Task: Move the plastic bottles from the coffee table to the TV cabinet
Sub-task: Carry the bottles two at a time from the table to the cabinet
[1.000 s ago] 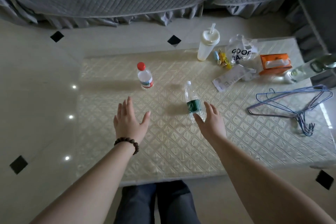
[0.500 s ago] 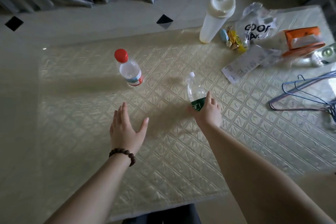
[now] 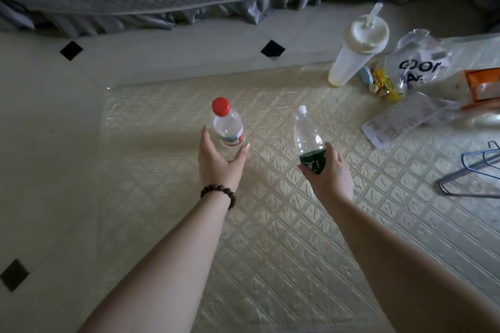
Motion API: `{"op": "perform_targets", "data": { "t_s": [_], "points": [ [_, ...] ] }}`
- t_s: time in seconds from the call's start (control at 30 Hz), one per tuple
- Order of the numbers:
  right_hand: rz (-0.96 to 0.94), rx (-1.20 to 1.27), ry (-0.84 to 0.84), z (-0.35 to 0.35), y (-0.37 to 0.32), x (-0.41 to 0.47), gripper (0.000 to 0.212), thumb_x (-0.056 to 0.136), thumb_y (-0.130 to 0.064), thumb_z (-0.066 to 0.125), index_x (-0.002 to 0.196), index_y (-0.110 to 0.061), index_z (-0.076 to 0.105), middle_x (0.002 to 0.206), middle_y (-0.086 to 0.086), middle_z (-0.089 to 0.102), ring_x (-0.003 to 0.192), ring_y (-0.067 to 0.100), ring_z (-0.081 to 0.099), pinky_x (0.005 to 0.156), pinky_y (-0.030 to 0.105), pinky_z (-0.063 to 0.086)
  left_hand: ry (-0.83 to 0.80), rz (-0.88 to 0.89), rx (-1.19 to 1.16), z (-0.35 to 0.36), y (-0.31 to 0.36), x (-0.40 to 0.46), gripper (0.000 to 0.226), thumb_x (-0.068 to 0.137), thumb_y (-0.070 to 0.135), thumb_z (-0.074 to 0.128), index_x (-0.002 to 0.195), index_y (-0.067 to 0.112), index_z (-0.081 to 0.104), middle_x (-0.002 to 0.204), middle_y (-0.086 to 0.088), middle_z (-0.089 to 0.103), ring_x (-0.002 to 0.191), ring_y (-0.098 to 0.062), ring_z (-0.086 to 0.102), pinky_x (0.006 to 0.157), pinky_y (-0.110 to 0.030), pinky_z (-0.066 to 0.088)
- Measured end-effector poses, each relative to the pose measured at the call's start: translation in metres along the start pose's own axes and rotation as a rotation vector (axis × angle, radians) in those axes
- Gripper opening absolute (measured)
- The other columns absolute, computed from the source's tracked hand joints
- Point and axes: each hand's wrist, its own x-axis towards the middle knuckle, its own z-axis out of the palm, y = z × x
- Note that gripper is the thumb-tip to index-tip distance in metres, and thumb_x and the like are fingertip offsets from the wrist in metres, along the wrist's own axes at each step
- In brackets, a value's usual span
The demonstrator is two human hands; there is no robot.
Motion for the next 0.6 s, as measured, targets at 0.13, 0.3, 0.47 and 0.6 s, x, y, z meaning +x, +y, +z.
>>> {"op": "perform_targets", "data": {
  "t_s": [0.13, 0.3, 0.47, 0.6],
  "points": [
    [-0.026, 0.041, 0.020, -0.002, -0.013, 0.003, 0.083, 0.078, -0.050, 0.070, 0.144, -0.025, 0.027, 0.130, 0.003, 0.055, 0.112, 0.027, 0.054, 0.081, 0.041, 0.051, 0.053, 0.030, -0.171, 0.016, 0.018, 0.031, 0.096, 0.068, 0.035, 0.083, 0.145, 0.019, 0.028, 0.146, 0.001, 0.039, 0.134, -0.014, 0.038, 0.110, -0.034, 0.035],
    [-0.024, 0.096, 0.029, -0.002, -0.023, -0.002, 0.083, 0.077, -0.051, 0.070, 0.145, -0.026, 0.028, 0.133, -0.001, 0.053, 0.115, 0.025, 0.054, 0.081, 0.037, 0.046, 0.131, 0.094, -0.183, 0.027, 0.024, 0.043, 0.065, 0.070, 0.022, 0.082, 0.125, 0.011, 0.048, 0.122, -0.002, 0.056, 0.112, -0.018, 0.054, 0.093, -0.020, 0.040],
    [-0.013, 0.172, 0.037, -0.016, -0.034, -0.013, 0.081, 0.076, -0.049, 0.071, 0.143, -0.029, 0.029, 0.130, -0.001, 0.055, 0.111, 0.024, 0.056, 0.080, 0.038, 0.048, 0.105, 0.156, -0.175, 0.015, 0.042, 0.029, 0.058, 0.070, 0.024, 0.083, 0.118, 0.018, 0.052, 0.118, 0.003, 0.058, 0.105, -0.013, 0.056, 0.079, -0.007, 0.043],
    [-0.018, 0.219, 0.059, -0.051, -0.048, -0.030, 0.079, 0.075, -0.046, 0.074, 0.141, -0.028, 0.033, 0.125, -0.002, 0.057, 0.109, 0.021, 0.056, 0.078, 0.033, 0.046, 0.051, 0.174, -0.124, -0.012, 0.077, 0.001, 0.056, 0.071, 0.030, 0.083, 0.117, 0.021, 0.052, 0.116, 0.007, 0.058, 0.087, 0.009, 0.057, 0.065, 0.000, 0.040]
  ]
}}
